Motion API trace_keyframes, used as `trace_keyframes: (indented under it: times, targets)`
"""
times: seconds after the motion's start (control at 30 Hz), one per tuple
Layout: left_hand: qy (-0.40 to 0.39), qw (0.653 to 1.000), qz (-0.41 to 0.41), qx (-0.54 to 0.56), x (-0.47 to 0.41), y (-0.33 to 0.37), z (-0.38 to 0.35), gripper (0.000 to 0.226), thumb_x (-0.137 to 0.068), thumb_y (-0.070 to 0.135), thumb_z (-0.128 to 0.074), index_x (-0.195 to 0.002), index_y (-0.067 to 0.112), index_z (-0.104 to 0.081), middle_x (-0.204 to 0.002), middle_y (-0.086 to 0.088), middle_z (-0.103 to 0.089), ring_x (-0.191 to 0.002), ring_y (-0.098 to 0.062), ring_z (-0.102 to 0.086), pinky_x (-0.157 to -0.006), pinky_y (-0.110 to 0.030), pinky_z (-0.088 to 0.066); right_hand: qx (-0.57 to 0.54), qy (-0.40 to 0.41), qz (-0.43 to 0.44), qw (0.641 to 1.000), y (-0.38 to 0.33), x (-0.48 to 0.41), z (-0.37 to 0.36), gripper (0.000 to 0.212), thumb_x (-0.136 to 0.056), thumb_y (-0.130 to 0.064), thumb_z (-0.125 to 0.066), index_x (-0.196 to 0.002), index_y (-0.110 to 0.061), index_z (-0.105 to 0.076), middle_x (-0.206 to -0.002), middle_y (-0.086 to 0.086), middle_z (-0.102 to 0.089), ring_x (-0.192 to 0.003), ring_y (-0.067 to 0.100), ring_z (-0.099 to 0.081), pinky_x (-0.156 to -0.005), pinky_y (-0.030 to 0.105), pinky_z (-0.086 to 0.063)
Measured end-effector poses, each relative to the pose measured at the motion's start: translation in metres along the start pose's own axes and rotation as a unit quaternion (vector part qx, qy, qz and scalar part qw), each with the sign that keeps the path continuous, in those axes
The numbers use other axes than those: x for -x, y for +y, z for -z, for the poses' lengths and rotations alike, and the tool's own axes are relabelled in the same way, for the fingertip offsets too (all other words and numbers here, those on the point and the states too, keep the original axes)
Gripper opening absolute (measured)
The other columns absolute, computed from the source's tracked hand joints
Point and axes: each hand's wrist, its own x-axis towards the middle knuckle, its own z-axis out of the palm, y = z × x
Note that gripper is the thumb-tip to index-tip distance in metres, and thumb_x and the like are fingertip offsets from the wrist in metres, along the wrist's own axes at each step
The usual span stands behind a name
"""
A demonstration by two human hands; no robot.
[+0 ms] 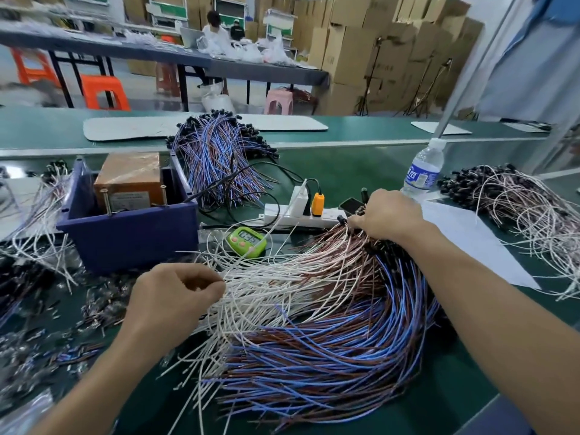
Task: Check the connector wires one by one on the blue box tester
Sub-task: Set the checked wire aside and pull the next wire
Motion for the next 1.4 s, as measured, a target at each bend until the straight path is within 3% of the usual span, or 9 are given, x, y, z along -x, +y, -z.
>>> trace_keyframes:
  times: [0.23, 0.43, 0.53, 0.63, 0.8, 0.93, 1.03, 1.23, 1.4]
  targets:
    - [-0.031, 1.0, -0.005, 0.001, 0.003, 0.0, -0.009, 0.017, -0.079, 0.033, -0.087, -0.07, 0.044, -0.078, -0.075, 0.042, -0.064, -0.076, 0.015, -0.06, -0.058, -0.015, -0.043, 0.089, 0.003, 0.068, 0.994, -0.003, 0.012, -0.004, 0.018, -0.096, -0.034, -0.055, -0.093, -0.018, -0.048, -0.108, 0.01, -0.069, -0.1, 0.034, -0.065, -0.073, 0.036, -0.038]
    - [0.07, 0.996, -0.051, 0.018, 0.006, 0.009, 0.004, 0.011, -0.08, 0.044, -0.083, -0.076, 0.05, -0.074, -0.081, 0.019, -0.067, -0.077, -0.002, -0.06, -0.07, -0.029, -0.05, 0.028, 0.165, 0.052, 0.985, -0.012, 0.04, -0.012, 0.016, -0.091, -0.022, -0.058, -0.101, -0.013, -0.067, -0.063, 0.002, -0.049, -0.066, 0.03, -0.053, -0.062, 0.033, -0.037]
    - [0.101, 0.992, -0.06, 0.048, -0.003, 0.014, 0.025, 0.006, -0.079, 0.042, -0.082, -0.078, 0.047, -0.078, -0.07, 0.019, -0.071, -0.068, 0.0, -0.064, -0.065, -0.024, -0.055, -0.095, 0.222, 0.116, 0.963, -0.042, 0.073, -0.024, 0.024, -0.09, -0.021, -0.059, -0.11, -0.019, -0.071, -0.067, 0.005, -0.068, -0.063, 0.031, -0.064, -0.058, 0.031, -0.038]
    - [0.081, 0.987, -0.032, 0.132, -0.015, 0.008, 0.048, 0.014, -0.084, 0.028, -0.082, -0.086, 0.042, -0.081, -0.052, 0.014, -0.062, -0.041, -0.003, -0.049, -0.041, -0.014, -0.039, -0.219, 0.153, 0.15, 0.952, -0.091, 0.101, -0.033, 0.029, -0.089, -0.024, -0.061, -0.115, -0.026, -0.074, -0.083, 0.004, -0.076, -0.076, 0.029, -0.07, -0.061, 0.03, -0.038]
    - [0.086, 0.985, 0.021, 0.151, -0.006, -0.027, 0.068, 0.029, -0.09, 0.014, -0.075, -0.106, 0.037, -0.079, -0.049, 0.008, -0.052, -0.039, -0.008, -0.04, -0.039, -0.016, -0.034, -0.355, 0.032, 0.203, 0.912, -0.179, 0.14, -0.038, 0.028, -0.09, -0.022, -0.061, -0.113, -0.025, -0.077, -0.096, -0.003, -0.078, -0.084, 0.02, -0.069, -0.076, 0.03, -0.054]
    - [0.117, 0.99, 0.038, 0.061, 0.008, -0.059, 0.096, 0.049, -0.087, 0.011, -0.074, -0.125, 0.042, -0.068, -0.082, 0.019, -0.076, -0.065, -0.006, -0.067, -0.056, -0.01, -0.048, -0.387, -0.005, 0.244, 0.889, -0.242, 0.167, -0.031, 0.023, -0.089, -0.022, -0.06, -0.101, -0.027, -0.079, -0.094, -0.006, -0.078, -0.088, 0.019, -0.07, -0.079, 0.03, -0.053]
    - [0.218, 0.974, 0.064, -0.021, 0.021, -0.079, 0.121, 0.046, -0.086, 0.012, -0.073, -0.118, 0.045, -0.073, -0.09, 0.026, -0.074, -0.064, 0.005, -0.064, -0.058, -0.008, -0.046, -0.379, -0.037, 0.295, 0.877, -0.282, 0.186, -0.027, 0.025, -0.089, -0.019, -0.054, -0.09, -0.025, -0.078, -0.085, -0.003, -0.077, -0.083, 0.025, -0.068, -0.088, 0.039, -0.052]
    - [0.349, 0.912, 0.118, -0.177, 0.037, -0.122, 0.158, 0.035, -0.084, 0.014, -0.078, -0.118, 0.023, -0.077, -0.119, -0.009, -0.074, -0.118, -0.032, -0.061, -0.109, -0.042, -0.046, -0.351, -0.15, 0.347, 0.856, -0.358, 0.213, -0.029, 0.037, -0.093, -0.014, -0.051, -0.121, -0.027, -0.072, -0.107, 0.006, -0.075, -0.092, 0.027, -0.068, -0.081, 0.039, -0.059]
    - [0.312, 0.918, 0.14, -0.202, 0.037, -0.148, 0.148, 0.033, -0.09, 0.026, -0.071, -0.121, 0.019, -0.075, -0.115, -0.007, -0.073, -0.116, -0.028, -0.059, -0.104, -0.038, -0.042, -0.31, -0.19, 0.357, 0.86, -0.401, 0.215, -0.032, 0.04, -0.09, -0.007, -0.055, -0.124, -0.027, -0.065, -0.112, 0.007, -0.072, -0.1, 0.029, -0.067, -0.083, 0.034, -0.056]
